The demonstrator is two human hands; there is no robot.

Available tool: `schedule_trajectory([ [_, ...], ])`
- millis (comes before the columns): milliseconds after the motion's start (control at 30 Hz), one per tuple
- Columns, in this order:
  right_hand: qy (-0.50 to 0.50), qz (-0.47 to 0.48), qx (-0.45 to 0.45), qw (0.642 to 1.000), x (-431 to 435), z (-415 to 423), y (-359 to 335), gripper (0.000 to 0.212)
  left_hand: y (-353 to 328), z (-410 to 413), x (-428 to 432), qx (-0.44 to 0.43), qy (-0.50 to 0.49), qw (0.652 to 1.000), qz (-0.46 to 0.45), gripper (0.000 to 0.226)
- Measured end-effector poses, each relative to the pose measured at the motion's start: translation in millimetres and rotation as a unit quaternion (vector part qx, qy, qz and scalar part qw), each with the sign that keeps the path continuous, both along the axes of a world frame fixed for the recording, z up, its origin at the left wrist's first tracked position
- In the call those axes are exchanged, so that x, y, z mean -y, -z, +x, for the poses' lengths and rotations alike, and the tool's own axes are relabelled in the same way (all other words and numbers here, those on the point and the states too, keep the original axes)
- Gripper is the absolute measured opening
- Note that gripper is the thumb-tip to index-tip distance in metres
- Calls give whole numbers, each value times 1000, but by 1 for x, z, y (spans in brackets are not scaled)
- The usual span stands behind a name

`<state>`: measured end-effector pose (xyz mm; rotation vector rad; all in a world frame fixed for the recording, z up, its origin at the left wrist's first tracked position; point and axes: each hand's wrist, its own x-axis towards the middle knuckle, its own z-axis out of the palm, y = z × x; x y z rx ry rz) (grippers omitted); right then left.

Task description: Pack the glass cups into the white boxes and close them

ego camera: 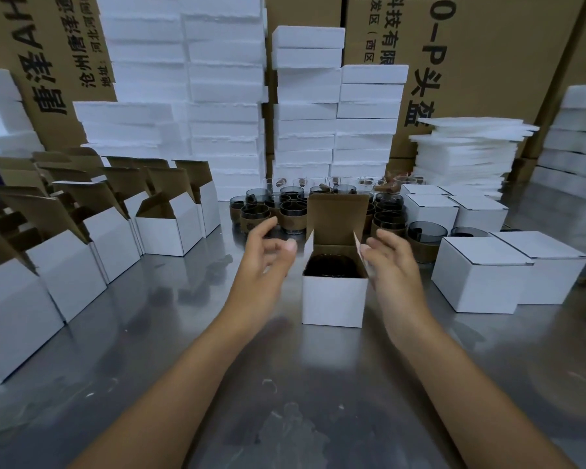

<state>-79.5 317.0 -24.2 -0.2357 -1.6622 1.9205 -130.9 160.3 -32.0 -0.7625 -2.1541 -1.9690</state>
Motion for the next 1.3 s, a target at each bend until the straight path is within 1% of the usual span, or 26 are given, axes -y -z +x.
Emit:
schedule_trajectory([
  [67,-31,-14,38,999,1,0,1,31,2,-3,-2,74,29,997,-4,63],
  [133,-48,2,45,998,4,-1,3,36,5,-4,-4,116,70,991,-11,71],
  [233,-57,33,36,997,4,-1,3,42,9,-6,-5,138,106,985,-7,62],
  [333,-69,64,24,995,3,0,3,47,9,-7,-5,137,122,983,-3,52],
  [400,-75,82,16,994,3,0,3,53,7,-7,-6,131,130,983,-4,50],
  [467,-76,87,8,993,3,-1,3,53,5,-6,-6,113,140,984,-13,50],
  [600,-68,65,-3,996,4,-2,6,39,5,-7,-6,112,122,986,-15,46],
  [767,-58,56,15,997,4,-2,6,20,6,-8,-4,124,129,984,-25,20],
  [833,-46,51,28,997,5,-1,6,19,6,-9,-3,130,133,982,-24,17],
  [933,-16,44,39,998,4,-2,2,26,6,-9,-2,133,133,982,-22,16],
  [1000,-16,47,35,998,4,-2,1,19,5,-8,-2,135,133,982,-20,17],
  [1033,-22,68,26,997,4,0,2,18,5,-8,-2,138,134,981,-16,17],
  [1133,-40,203,-14,978,10,5,9,16,4,-7,-1,145,132,980,-4,24],
  [1200,-35,235,-19,971,11,6,11,13,5,-5,0,117,128,985,0,36],
  [1300,-23,218,-27,975,10,6,10,15,2,3,3,48,126,991,0,45],
])
